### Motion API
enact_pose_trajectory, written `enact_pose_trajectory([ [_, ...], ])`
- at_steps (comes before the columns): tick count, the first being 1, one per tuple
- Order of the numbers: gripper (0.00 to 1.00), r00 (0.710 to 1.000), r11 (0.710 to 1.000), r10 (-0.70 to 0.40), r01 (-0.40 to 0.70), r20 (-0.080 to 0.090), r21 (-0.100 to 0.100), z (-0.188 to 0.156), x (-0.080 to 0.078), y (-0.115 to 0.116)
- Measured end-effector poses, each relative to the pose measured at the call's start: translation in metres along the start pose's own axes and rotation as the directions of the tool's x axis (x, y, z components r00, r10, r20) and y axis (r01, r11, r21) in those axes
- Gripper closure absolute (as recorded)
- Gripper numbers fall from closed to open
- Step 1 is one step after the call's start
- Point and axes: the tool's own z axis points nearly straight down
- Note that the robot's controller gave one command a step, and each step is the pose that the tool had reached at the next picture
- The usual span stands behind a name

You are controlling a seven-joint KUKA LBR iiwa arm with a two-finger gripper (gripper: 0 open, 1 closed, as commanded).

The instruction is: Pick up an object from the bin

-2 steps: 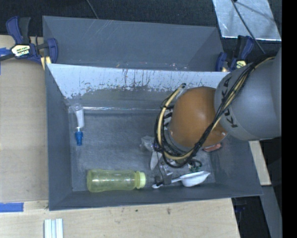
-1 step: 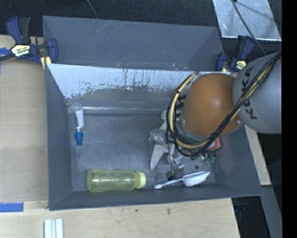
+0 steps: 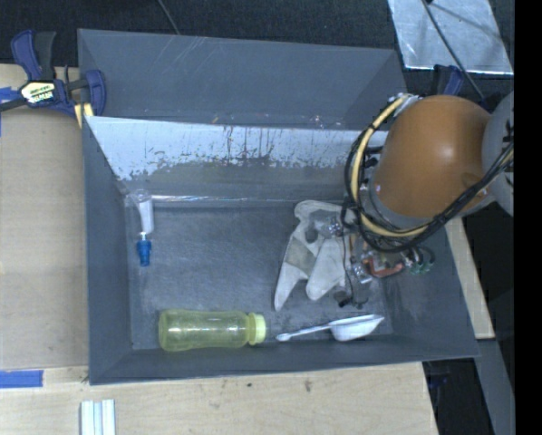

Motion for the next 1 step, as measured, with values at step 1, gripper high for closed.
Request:
enact_pose_trajectory([
  [1,0.0,0.999,0.999,0.034,-0.035,0.009,0.005,-0.0371,0.002,-0.0166],
])
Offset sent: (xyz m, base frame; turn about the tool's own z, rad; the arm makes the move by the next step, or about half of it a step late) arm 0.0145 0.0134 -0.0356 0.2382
